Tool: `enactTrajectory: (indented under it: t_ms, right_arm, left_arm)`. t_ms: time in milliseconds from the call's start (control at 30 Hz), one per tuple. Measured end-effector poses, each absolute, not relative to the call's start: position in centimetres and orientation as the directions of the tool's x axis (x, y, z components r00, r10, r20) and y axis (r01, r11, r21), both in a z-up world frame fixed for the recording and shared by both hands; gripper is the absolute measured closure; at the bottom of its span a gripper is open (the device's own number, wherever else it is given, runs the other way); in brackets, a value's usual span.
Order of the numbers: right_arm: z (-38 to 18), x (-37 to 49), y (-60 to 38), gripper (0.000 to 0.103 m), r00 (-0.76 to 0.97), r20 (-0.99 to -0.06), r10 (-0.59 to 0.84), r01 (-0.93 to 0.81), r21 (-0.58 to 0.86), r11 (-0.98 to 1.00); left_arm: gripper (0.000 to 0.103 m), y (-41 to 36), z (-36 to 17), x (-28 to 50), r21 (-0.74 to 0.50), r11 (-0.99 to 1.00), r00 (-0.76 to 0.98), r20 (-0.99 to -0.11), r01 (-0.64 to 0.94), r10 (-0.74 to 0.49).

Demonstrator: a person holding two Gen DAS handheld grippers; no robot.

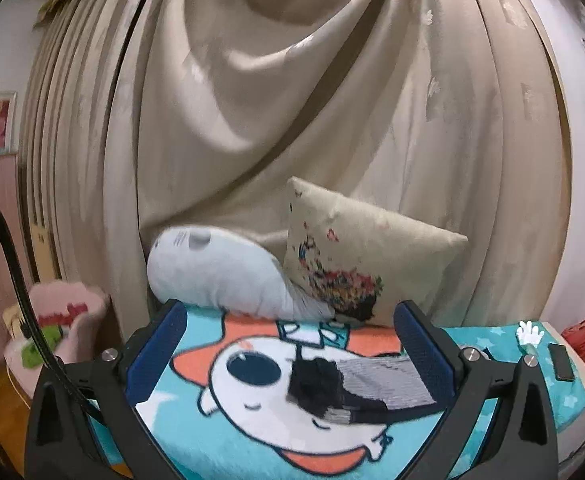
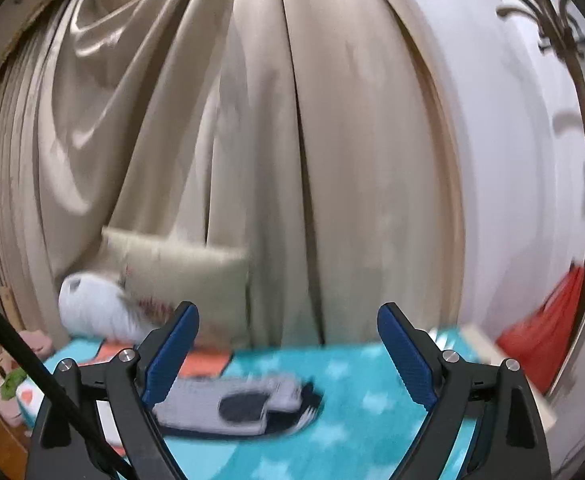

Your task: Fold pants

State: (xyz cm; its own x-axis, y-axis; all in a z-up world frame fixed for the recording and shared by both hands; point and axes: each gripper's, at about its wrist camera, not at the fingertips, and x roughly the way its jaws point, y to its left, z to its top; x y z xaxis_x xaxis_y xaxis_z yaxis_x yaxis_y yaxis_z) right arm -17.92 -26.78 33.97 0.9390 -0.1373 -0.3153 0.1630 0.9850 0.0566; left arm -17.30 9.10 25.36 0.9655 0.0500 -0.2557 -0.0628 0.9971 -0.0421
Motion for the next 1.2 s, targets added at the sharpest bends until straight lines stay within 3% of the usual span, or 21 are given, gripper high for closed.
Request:
enactTrajectory:
  t_ms: [100,167,267,333,500,600,633,667,700,767,967,1033,1100,1200]
  right_arm:
    - [33.9,-14.9,-27.2,0.01,0.929,-0.355,-0.106,0.132,0.052,0.99]
    - [30.5,-11.2,-27.3,0.01,0.888,-0.455,-0.068,0.111,0.069,0.991]
    - [22.5,-5.5,-28.4,0.032,0.777,-0.629,0.04,0.104,0.191,0.976]
    - [17.0,-2.2,-29.6,0.035,0.691,-0.717,0.089,0.155,0.267,0.951]
    - [9.4,0.7,-32.1,0.037,0.586,-0.79,0.18,0.249,0.388,0.888]
    - [7.3,3.2,-32.4,0.038,0.541,-0.823,0.172,0.288,0.373,0.882]
    - [6.4,3.9,-32.2,0.044,0.518,-0.835,0.186,0.287,0.375,0.882]
    - [6.1,4.2,-32.0,0.074,0.514,-0.832,0.207,0.27,0.386,0.882]
    - [6.3,4.3,-31.9,0.082,0.517,-0.826,0.225,0.25,0.397,0.883]
    - [7.7,4.0,-32.0,0.086,0.568,-0.799,0.199,0.226,0.384,0.895]
    - [10.0,2.4,-32.4,0.086,0.615,-0.784,-0.08,0.332,0.165,0.929]
    - [10.3,1.7,-33.3,0.084,0.642,-0.764,-0.06,0.346,0.219,0.912]
    - [9.9,1.6,-34.1,0.066,0.639,-0.768,-0.038,0.361,0.256,0.897]
    - [8.4,2.4,-34.9,0.064,0.612,-0.79,0.025,0.365,0.311,0.878]
  left_arm:
    - [0.0,8.1,24.7,-15.4,0.0,0.999,0.96,-0.275,-0.046,0.044]
    - [0.0,7.1,22.9,-13.5,0.014,1.0,0.944,-0.328,-0.016,0.02]
    - [0.0,6.2,19.6,-10.3,0.011,0.999,0.907,-0.42,0.036,-0.028]
    - [0.0,6.2,17.5,-8.3,-0.012,0.999,0.88,-0.474,0.043,-0.044]
    - [0.0,6.6,14.5,-4.3,-0.089,0.995,0.833,-0.547,0.033,-0.077]
    - [0.0,6.6,13.0,-2.3,-0.121,0.993,0.816,-0.572,0.014,-0.081]
    - [0.0,6.5,12.3,-1.7,-0.132,0.991,0.804,-0.588,0.008,-0.085]
    - [0.0,6.4,11.9,-1.5,-0.135,0.991,0.797,-0.597,0.008,-0.088]
    - [0.0,6.2,11.4,-1.3,-0.131,0.991,0.79,-0.607,0.012,-0.09]
    - [0.0,5.9,10.6,-0.7,-0.106,0.994,0.78,-0.621,0.01,-0.075]
    - [0.0,5.8,8.9,0.8,-0.1,0.995,0.751,-0.659,-0.026,-0.047]
    - [0.0,5.5,8.5,1.1,-0.099,0.995,0.744,-0.666,-0.026,-0.047]
    - [0.0,5.2,8.0,1.5,-0.099,0.995,0.733,-0.679,-0.027,-0.048]
    - [0.0,4.7,7.5,1.6,-0.107,0.994,0.718,-0.693,-0.022,-0.059]
